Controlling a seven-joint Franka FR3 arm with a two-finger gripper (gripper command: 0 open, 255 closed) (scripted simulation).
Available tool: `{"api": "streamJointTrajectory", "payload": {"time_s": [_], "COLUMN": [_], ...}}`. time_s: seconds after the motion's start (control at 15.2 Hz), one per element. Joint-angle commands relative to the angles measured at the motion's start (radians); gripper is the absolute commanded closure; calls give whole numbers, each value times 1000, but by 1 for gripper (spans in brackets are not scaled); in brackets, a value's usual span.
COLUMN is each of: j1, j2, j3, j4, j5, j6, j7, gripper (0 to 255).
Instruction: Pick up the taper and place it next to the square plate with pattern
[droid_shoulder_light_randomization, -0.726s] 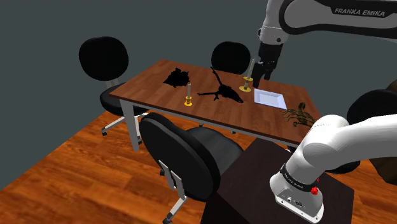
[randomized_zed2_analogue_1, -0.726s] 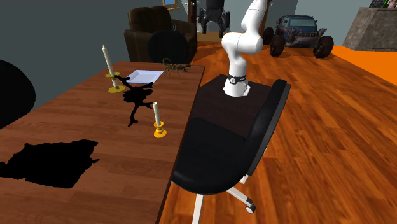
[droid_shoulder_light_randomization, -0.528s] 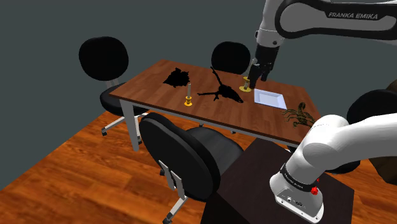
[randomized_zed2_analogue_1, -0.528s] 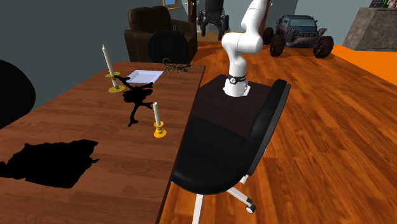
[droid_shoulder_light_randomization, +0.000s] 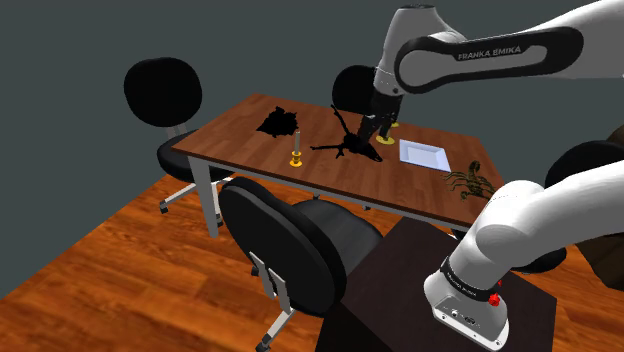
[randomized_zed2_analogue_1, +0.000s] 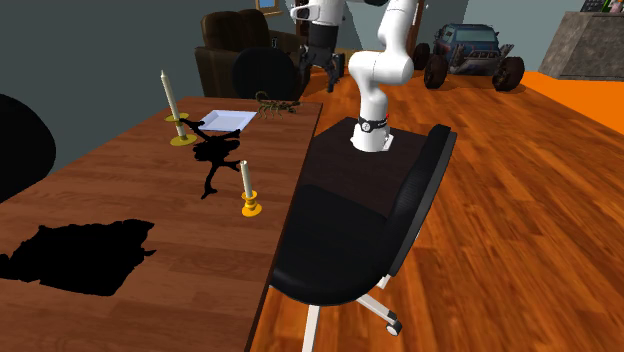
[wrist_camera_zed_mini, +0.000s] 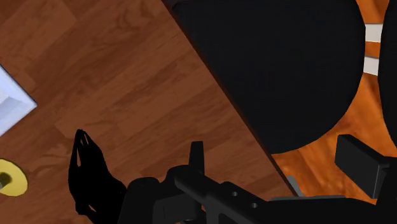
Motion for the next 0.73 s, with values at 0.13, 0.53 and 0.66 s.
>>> {"api": "streamJointTrajectory", "payload": {"time_s": [0.13,0.53,0.66], "j1": [1,-2,-4], "j2": [117,324,396], "j3": [4,8,10], "j4": [-6,44,73], "j5": [1,-5,-8], "j6": [185,430,502], "j7": [25,58,70], "gripper": [0,0,0]}}
